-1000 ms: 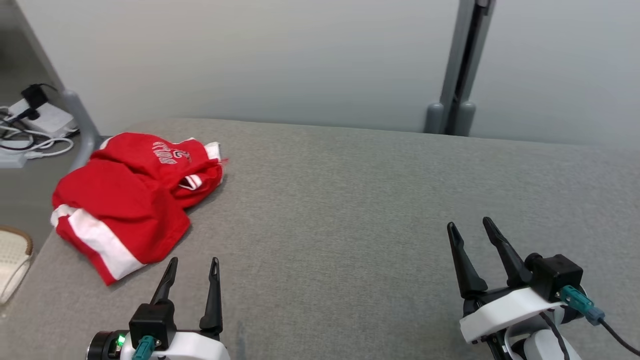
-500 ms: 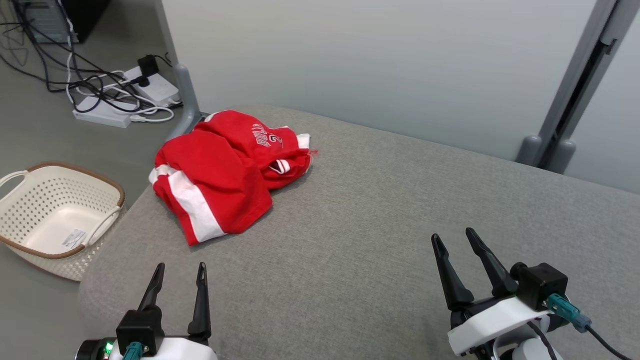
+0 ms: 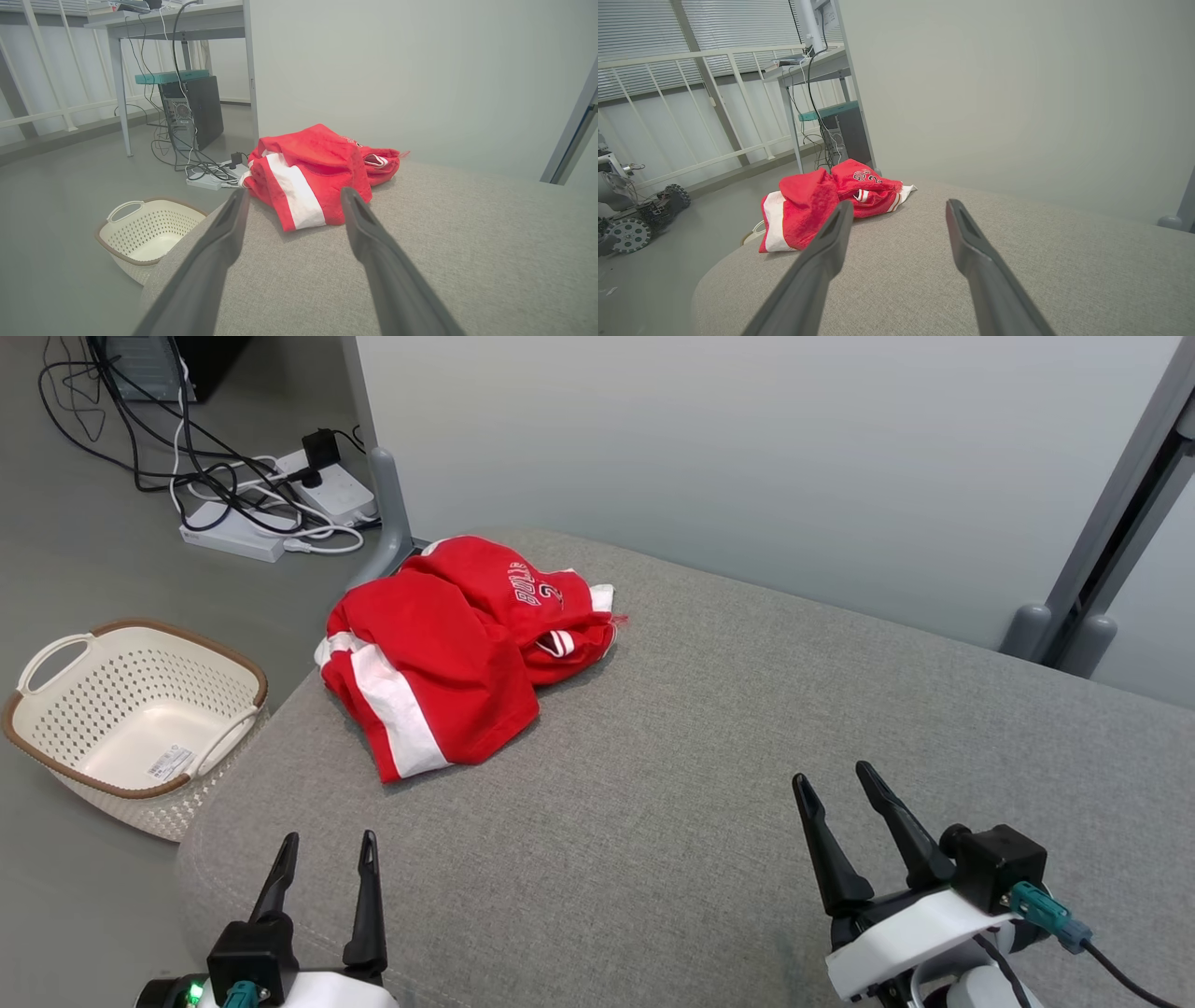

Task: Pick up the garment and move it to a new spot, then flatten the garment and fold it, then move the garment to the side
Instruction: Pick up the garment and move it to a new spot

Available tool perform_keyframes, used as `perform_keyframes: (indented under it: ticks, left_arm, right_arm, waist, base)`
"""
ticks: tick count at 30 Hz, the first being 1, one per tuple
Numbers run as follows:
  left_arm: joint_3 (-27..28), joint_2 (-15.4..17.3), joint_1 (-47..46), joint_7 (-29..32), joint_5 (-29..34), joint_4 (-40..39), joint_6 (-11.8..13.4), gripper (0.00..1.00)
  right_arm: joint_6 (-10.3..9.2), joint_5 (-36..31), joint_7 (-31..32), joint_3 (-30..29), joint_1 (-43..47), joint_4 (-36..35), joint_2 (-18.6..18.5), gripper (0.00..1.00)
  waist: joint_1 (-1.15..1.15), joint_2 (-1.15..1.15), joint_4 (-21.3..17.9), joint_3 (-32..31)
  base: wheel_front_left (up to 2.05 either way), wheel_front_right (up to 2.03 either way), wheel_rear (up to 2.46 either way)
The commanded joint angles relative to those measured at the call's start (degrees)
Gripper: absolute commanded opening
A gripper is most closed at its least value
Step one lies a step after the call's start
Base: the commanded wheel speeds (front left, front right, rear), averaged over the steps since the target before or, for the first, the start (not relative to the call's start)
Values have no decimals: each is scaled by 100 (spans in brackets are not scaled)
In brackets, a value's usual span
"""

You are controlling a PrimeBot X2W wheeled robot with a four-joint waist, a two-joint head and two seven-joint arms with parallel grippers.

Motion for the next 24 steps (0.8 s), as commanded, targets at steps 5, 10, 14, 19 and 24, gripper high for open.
perform_keyframes:
  ticks: [5, 10, 14, 19, 24]
  left_arm:
    - [46, 26, 5, -27, -114, -8, 21, 100]
    - [112, 26, -76, -27, -242, 15, -14, 100]
    - [188, 22, -263, -27, -46, -102, -156, 100]
    - [345, 95, -741, -25, 140, -246, -432, 100]
    - [546, 329, -1446, -22, 99, -15, -768, 100]
  right_arm:
    - [9, 7, -11, 11, 34, 20, -26, 100]
    - [9, -71, -11, -112, 40, -29, -27, 100]
    - [9, -171, -11, -258, -20, -72, -25, 100]
    - [9, -407, -11, -355, -208, -158, -27, 100]
    - [9, -584, -11, -418, -456, -214, -32, 100]
  waist:
    - [0, 0, -27, -27]
    - [0, 0, -69, 6]
    - [0, 0, -170, 195]
    - [0, 0, -367, 662]
    - [0, 0, -615, 1192]
  base:
    - [0, 0, 0]
    - [0, 0, 0]
    - [0, 0, 0]
    - [0, 0, 0]
    - [0, 0, 0]
